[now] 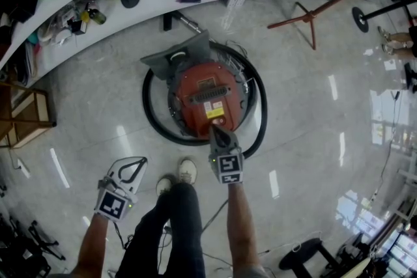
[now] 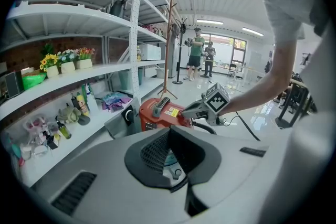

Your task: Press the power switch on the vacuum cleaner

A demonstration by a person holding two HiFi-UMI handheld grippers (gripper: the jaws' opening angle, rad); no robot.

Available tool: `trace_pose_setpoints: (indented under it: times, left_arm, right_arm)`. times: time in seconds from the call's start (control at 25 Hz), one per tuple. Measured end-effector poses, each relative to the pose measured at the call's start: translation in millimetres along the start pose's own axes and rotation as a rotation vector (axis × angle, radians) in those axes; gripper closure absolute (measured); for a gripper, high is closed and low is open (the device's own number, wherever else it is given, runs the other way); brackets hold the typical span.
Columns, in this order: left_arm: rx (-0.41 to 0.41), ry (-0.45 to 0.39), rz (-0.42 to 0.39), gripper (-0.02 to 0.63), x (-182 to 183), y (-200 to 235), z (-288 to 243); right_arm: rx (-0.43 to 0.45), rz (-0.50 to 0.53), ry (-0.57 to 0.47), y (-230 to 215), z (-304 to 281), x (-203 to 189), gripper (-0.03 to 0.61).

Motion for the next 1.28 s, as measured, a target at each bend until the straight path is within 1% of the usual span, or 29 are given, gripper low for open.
trace_pose_setpoints:
  times: [0.6,0.8,1.0,1.28]
  left_arm:
    - [-0.017,0.015,-0.002,0.609,-4.6,-4.7,-3.1]
    - [-0.025,0.013,-0.008,0.609,-5.1,-6.1,-2.9]
    - [-0.014,0.015,-0.004,0.609,-5.7,-4.5,-1.0]
    - [-0.014,0.016,-0.005,0.609,-5.7,-3.6,1.9]
  right_arm:
    - [0.023,0.001,-0.006,-2.7,-1.5,-5.3,0.566]
    - [0.005,0.007,0.017,-0.2,-3.1,-4.9,0.566]
    - [-0.016,0.018,0.021,-2.2,-6.9,-5.3,0.568]
    - [-0.002,0.033,0.008,-3.2,-8.6,-10.6,0.568]
Point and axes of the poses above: the fingertips, and each gripper's own axes: z backward along the fingers, y to its left, x out of its top, the point moved 8 cm from there along z, backward along the fingers, and after that the axes turned 15 degrees about -y, right-handed, at the moved point
